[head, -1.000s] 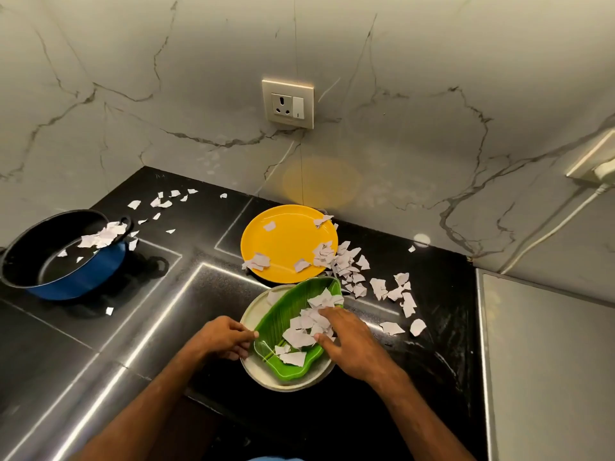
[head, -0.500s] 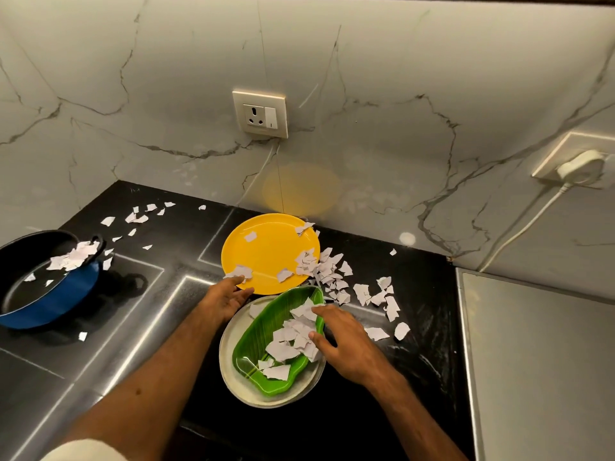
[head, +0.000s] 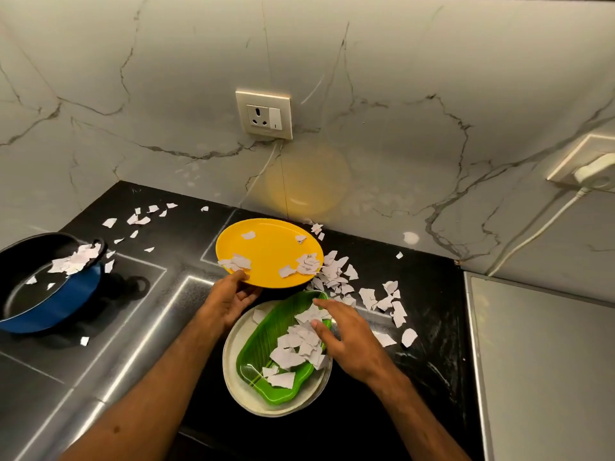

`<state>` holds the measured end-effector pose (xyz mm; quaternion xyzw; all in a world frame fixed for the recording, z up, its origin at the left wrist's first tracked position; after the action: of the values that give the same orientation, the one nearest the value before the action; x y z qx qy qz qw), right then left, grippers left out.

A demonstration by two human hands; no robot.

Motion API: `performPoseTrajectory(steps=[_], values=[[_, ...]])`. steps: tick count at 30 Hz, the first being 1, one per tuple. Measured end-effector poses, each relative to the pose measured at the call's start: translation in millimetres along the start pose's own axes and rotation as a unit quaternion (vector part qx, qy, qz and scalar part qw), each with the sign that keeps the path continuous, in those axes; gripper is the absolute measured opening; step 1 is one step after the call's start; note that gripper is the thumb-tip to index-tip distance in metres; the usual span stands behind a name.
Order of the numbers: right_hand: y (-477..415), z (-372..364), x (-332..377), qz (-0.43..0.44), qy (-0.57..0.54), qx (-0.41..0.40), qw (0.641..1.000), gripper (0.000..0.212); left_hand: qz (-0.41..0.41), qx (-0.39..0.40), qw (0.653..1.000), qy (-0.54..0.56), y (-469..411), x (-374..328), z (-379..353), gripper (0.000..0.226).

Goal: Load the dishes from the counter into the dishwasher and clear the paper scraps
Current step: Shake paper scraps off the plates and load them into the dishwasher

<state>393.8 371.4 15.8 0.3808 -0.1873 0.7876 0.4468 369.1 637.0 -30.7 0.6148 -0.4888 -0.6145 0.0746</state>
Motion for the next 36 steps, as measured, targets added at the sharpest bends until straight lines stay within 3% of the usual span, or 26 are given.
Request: performPoseTrajectory(steps=[5, 9, 13, 17, 19, 22, 26, 27, 31, 36], values=[[-7.3, 20.5, 44.3, 0.035, -0.173, -0.061, 0.982, 0.044, -0.050, 0.054, 0.995, -0.072, 31.4, 4.2, 19.7, 0.026], [-19.6, 6.3, 84.1, 0.010, -0.261, 0.020, 0.965, 0.069, -0.078, 0.119, 0.984, -0.107, 63.6, 11.4, 21.5, 0.026], [-35.0, -12.9, 108.7, 0.007, -0.249, 0.083, 0.965, 0.096, -0.094, 0.144, 0.974, -0.150, 77.4, 16.7, 18.3, 0.029], [-39.2, -34.7, 115.6, -0.010, -0.201, 0.147, 0.968, 0.108, -0.112, 0.172, 0.965, -0.165, 87.9, 12.8, 11.8, 0.032], [-35.7, -36.0, 115.8, 0.007, -0.167, 0.170, 0.971, 0.103, -0.120, 0.182, 0.960, -0.174, 91.0, 8.9, 10.1, 0.035], [-36.7, -30.3, 106.2, 0.008, -0.164, 0.162, 0.973, 0.091, -0.130, 0.163, 0.962, -0.177, 89.9, 4.6, 16.1, 0.026], [-55.3, -28.3, 82.6, -0.025, -0.190, 0.108, 0.976, 0.119, -0.138, 0.135, 0.968, -0.164, 88.0, 1.6, 25.6, 0.021], [-56.6, -29.6, 80.1, -0.021, -0.192, 0.109, 0.975, 0.113, -0.141, 0.132, 0.968, -0.163, 88.0, 1.2, 25.9, 0.020], [-54.2, -52.2, 89.0, 0.067, -0.132, 0.149, 0.978, 0.057, -0.163, 0.128, 0.960, -0.190, 90.1, 0.6, 22.1, 0.014], [-83.1, -63.1, 84.9, 0.108, -0.083, 0.064, 0.989, 0.059, -0.189, 0.132, 0.948, -0.220, 93.3, -1.3, 22.8, 0.016]])
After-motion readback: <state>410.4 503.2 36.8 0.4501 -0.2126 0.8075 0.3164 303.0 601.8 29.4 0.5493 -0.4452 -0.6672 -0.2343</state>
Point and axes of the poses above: each hand's wrist, its own y-axis away from the middle knuckle, its own z-axis out of the back of the hand, x = y × z, the point moved 7 cm from there along -y, towards the middle knuckle, and after that the axes turned 8 degrees about -x, right-handed, at the moved point
